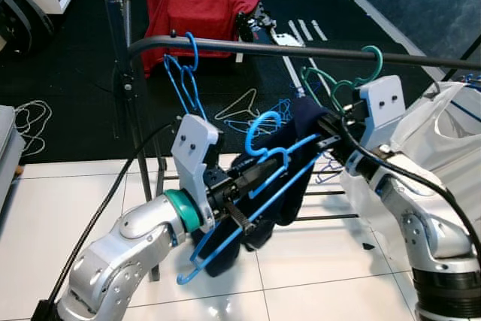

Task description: Hang hanger

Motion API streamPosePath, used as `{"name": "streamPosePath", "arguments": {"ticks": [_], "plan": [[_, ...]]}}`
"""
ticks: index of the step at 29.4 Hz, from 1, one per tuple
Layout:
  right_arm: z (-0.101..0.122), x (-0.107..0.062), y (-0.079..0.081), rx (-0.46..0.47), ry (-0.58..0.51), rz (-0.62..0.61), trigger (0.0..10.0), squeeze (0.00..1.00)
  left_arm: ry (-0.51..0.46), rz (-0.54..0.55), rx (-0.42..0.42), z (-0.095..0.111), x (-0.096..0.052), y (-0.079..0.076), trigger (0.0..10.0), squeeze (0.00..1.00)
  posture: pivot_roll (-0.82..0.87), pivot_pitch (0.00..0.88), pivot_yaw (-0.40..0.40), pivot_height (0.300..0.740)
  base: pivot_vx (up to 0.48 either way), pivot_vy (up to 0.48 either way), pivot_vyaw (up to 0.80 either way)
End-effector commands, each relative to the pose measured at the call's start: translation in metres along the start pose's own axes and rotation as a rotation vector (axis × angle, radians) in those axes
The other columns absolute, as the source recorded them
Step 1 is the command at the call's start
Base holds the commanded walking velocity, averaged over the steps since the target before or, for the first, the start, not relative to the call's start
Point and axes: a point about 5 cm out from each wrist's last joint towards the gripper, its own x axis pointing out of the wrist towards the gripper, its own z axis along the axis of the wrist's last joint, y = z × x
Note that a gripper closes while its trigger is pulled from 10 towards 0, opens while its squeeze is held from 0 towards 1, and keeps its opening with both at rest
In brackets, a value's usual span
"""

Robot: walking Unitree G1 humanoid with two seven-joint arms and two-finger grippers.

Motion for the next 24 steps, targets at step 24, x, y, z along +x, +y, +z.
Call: {"name": "streamPosePath", "arguments": {"ticks": [24], "plan": [[0.003,0.022,-0.002,0.144,0.075,-0.027,0.0,0.0,0.167,0.287,0.051,-0.024,0.011,0.007,10.0,0.0,-0.04,0.087,-0.011,0.74,0.0,0.0,0.0]]}}
